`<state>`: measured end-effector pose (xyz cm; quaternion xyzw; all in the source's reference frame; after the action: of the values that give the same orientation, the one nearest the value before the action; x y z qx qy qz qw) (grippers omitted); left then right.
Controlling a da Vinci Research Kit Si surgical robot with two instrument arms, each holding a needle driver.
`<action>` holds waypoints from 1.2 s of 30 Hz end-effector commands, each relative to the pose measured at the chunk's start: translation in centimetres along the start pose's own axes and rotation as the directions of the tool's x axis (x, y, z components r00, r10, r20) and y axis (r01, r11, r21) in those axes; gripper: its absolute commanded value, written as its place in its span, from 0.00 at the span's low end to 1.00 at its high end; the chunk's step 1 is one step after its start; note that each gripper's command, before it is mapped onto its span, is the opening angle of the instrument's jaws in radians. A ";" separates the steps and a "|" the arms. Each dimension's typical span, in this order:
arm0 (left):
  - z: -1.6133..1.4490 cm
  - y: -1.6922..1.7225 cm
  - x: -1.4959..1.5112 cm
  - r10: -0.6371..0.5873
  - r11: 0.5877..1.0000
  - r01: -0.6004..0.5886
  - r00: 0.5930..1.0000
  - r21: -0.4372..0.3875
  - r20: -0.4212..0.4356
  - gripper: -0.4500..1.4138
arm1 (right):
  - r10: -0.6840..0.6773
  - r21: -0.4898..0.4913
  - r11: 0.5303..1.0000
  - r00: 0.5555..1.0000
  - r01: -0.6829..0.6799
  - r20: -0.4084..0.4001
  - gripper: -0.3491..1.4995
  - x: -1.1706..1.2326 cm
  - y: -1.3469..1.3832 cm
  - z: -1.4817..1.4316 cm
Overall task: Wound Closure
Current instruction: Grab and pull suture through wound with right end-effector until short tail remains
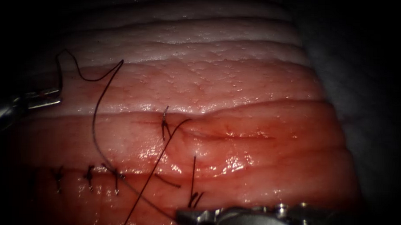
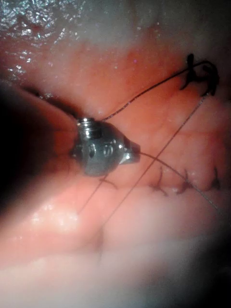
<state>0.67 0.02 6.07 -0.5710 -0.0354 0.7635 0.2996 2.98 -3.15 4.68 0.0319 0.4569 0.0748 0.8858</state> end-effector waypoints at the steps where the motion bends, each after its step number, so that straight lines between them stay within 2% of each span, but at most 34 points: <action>1: 0.07 0.01 -0.04 0.004 1.000 -0.004 1.000 0.000 -0.002 0.00 | -0.001 0.019 1.000 1.000 0.001 -0.001 0.00 0.19 -0.28 0.08; 8: 0.02 0.04 -0.04 0.006 1.000 -0.006 1.000 -0.001 0.003 0.00 | 0.004 0.081 0.997 1.000 -0.004 0.005 0.00 0.52 -0.87 0.22; 13: 0.00 0.03 -0.05 0.007 1.000 -0.007 1.000 0.002 0.005 0.00 | -0.010 0.102 0.995 1.000 0.011 -0.013 0.00 0.65 -1.00 0.28; 15: -0.01 0.04 -0.05 0.008 1.000 -0.008 1.000 0.001 0.007 0.00 | -0.094 0.092 0.991 0.994 0.098 -0.052 0.00 0.66 -0.91 0.28; 16: -0.01 0.04 -0.05 0.009 1.000 -0.009 1.000 0.000 0.010 0.00 | -0.129 0.078 0.988 0.989 0.134 -0.070 0.07 0.65 -0.85 0.27; 17: -0.01 0.04 -0.06 0.010 1.000 -0.010 1.000 -0.002 0.012 0.00 | -0.166 0.056 0.984 0.981 0.172 -0.097 0.35 0.64 -0.73 0.25; 18: -0.01 0.05 -0.06 0.011 1.000 -0.011 1.000 -0.003 0.014 0.00 | -0.170 0.042 0.984 0.979 0.176 -0.116 0.52 0.62 -0.63 0.23; 19: 0.00 0.05 -0.07 0.012 1.000 -0.012 1.000 -0.004 0.017 0.00 | -0.174 0.028 0.984 0.976 0.179 -0.133 0.66 0.60 -0.53 0.20; 20: 0.00 0.05 -0.07 0.013 1.000 -0.012 1.000 -0.003 0.017 0.00 | -0.187 0.010 0.982 0.970 0.191 -0.156 0.76 0.56 -0.39 0.16; 23: 0.00 0.05 -0.08 0.014 1.000 -0.014 1.000 -0.004 0.019 0.00 | -0.187 -0.036 0.982 0.965 0.183 -0.185 0.85 0.46 -0.07 0.06; 27: 0.00 0.05 -0.09 0.015 1.000 -0.015 1.000 -0.005 0.022 0.00 | -0.180 -0.088 0.982 0.958 0.165 -0.221 0.93 0.30 0.27 -0.05; 32: 0.01 0.04 -0.10 0.016 1.000 -0.016 1.000 -0.004 0.022 0.00 | -0.173 -0.099 0.983 0.960 0.154 -0.220 0.91 0.09 0.54 -0.15; 34: 0.01 0.04 -0.10 0.016 1.000 -0.016 1.000 -0.003 0.022 0.00 | -0.169 -0.102 0.983 0.963 0.150 -0.212 0.87 -0.03 0.63 -0.14; 36: 0.01 0.04 -0.10 0.016 1.000 -0.016 1.000 -0.003 0.022 0.00 | -0.166 -0.109 0.983 0.965 0.146 -0.201 0.88 -0.17 0.74 -0.09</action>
<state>0.72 -0.07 6.09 -0.5627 -0.0353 0.7724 0.2923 2.68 -2.46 4.78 -0.0538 0.5447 0.0287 0.8364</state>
